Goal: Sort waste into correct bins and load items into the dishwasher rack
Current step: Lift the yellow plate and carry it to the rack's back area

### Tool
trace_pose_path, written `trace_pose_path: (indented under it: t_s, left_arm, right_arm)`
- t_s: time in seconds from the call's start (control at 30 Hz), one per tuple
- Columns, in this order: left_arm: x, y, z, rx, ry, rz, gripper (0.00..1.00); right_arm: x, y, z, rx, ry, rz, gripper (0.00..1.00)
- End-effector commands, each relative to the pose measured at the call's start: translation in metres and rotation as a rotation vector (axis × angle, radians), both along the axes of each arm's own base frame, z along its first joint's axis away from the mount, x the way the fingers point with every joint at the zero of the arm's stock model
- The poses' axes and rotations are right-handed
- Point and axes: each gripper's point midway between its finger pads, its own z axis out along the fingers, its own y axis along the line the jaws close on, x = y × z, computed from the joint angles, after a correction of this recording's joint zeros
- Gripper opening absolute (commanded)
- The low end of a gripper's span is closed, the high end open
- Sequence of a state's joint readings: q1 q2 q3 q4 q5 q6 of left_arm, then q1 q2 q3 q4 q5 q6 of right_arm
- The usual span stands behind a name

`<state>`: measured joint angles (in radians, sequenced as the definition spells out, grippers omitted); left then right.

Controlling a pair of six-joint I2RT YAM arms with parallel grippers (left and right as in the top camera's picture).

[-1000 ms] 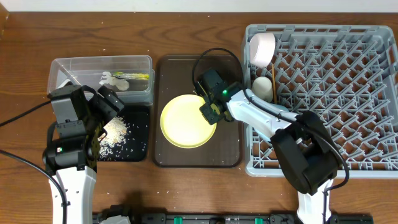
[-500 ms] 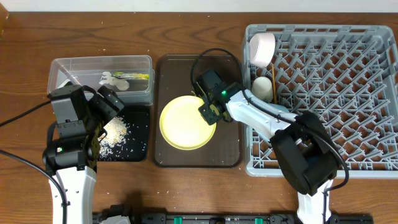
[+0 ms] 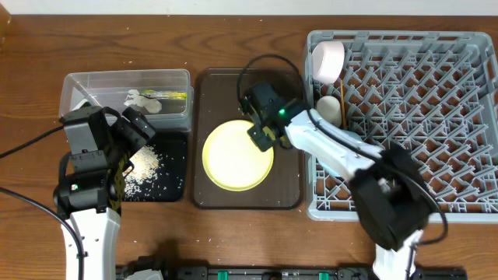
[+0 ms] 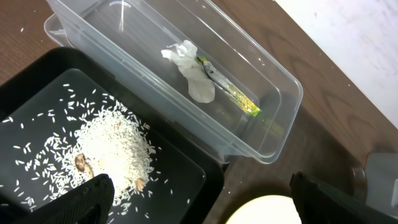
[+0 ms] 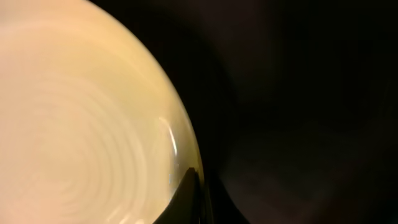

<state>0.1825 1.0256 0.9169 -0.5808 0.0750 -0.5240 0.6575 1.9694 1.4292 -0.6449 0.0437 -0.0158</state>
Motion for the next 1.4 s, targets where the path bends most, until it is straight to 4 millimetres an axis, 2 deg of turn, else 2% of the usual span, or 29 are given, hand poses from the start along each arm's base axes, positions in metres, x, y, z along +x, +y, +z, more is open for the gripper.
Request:
trace_pose_path:
  t_s: [0.0, 0.13, 0.23, 0.33, 0.4, 0.5, 0.57, 0.67, 0.77, 0.87, 1.03, 1.37]
  left_arm:
    - [0.002, 0.003, 0.008, 0.008, -0.016, 0.007, 0.93]
    - [0.002, 0.003, 0.008, 0.008, -0.016, 0.007, 0.93]
    - [0.002, 0.003, 0.008, 0.008, -0.016, 0.007, 0.93]
    - [0.002, 0.003, 0.008, 0.008, -0.016, 0.007, 0.93]
    - [0.002, 0.003, 0.008, 0.008, -0.016, 0.007, 0.94]
    - [0.002, 0.003, 0.008, 0.008, -0.016, 0.007, 0.93]
    - [0.002, 0.003, 0.008, 0.008, -0.016, 0.007, 0.93]
    - [0.002, 0.003, 0.008, 0.008, -0.016, 0.007, 0.93]
    - [0.002, 0.003, 0.008, 0.008, -0.016, 0.007, 0.93]
    - [0.002, 0.003, 0.008, 0.008, -0.016, 0.007, 0.93]
    - [0.002, 0.003, 0.008, 0.008, -0.016, 0.007, 0.93]
    - [0.002, 0.003, 0.008, 0.008, -0.016, 0.007, 0.93]
  right_arm:
    - [0.033, -0.019, 0.096, -0.04, -0.291, -0.031, 0.01]
    - [0.045, -0.058, 0.164, -0.162, -0.517, -0.098, 0.01]
    - [0.051, -0.101, 0.219, -0.262, -0.692, -0.254, 0.01]
    - [0.048, -0.148, 0.271, -0.378, -0.842, -0.427, 0.01]
    - [0.043, -0.174, 0.292, -0.451, -0.891, -0.498, 0.01]
    - [0.038, -0.212, 0.306, -0.547, -0.907, -0.6, 0.01]
    - [0.036, -0.237, 0.307, -0.612, -0.895, -0.668, 0.01]
    - [0.037, -0.274, 0.297, -0.692, -0.832, -0.721, 0.01]
    - [0.04, -0.301, 0.282, -0.75, -0.769, -0.762, 0.01]
    - [0.046, -0.317, 0.259, -0.739, -0.698, -0.778, 0.01]
    - [0.063, -0.324, 0.215, -0.669, -0.585, -0.743, 0.01]
    - [0.085, -0.315, 0.171, -0.624, -0.518, -0.722, 0.01]
